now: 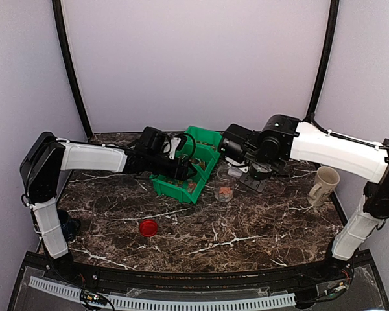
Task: Pack the candies
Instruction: Move the packing bottle to the center of the board.
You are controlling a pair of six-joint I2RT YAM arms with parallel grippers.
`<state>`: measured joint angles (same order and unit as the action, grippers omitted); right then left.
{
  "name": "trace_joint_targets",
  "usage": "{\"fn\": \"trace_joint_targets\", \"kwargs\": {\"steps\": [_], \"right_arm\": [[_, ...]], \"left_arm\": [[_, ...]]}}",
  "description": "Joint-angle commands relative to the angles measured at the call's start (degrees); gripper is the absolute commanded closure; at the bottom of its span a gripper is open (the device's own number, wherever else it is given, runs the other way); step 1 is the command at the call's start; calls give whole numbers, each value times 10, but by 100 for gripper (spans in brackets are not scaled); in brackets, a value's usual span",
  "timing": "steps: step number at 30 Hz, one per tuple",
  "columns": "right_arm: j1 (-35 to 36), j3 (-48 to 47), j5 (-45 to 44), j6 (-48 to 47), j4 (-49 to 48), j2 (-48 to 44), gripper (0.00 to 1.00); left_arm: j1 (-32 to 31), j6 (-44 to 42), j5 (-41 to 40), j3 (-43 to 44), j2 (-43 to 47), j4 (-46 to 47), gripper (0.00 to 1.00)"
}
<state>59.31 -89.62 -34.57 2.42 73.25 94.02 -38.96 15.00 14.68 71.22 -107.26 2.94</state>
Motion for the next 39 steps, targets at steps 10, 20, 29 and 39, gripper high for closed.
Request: {"fn": "trace_joint_targets", "kwargs": {"steps": [10,20,29,39], "right_arm": [[-50,43,-38,65,-140,-116,100],[-60,89,-6,63,-199,-136,100],[-60,99,4,60,-217,-148,100],[-61,118,0,63,-238,-165,100]], "left_arm": [[-33,-39,69,29,-19,3,22],[-63,-72,80,70,-65,-3,30],[-66,-81,113,85,-105,46,37],[-68,-66,165,94,-141,117,38]]}}
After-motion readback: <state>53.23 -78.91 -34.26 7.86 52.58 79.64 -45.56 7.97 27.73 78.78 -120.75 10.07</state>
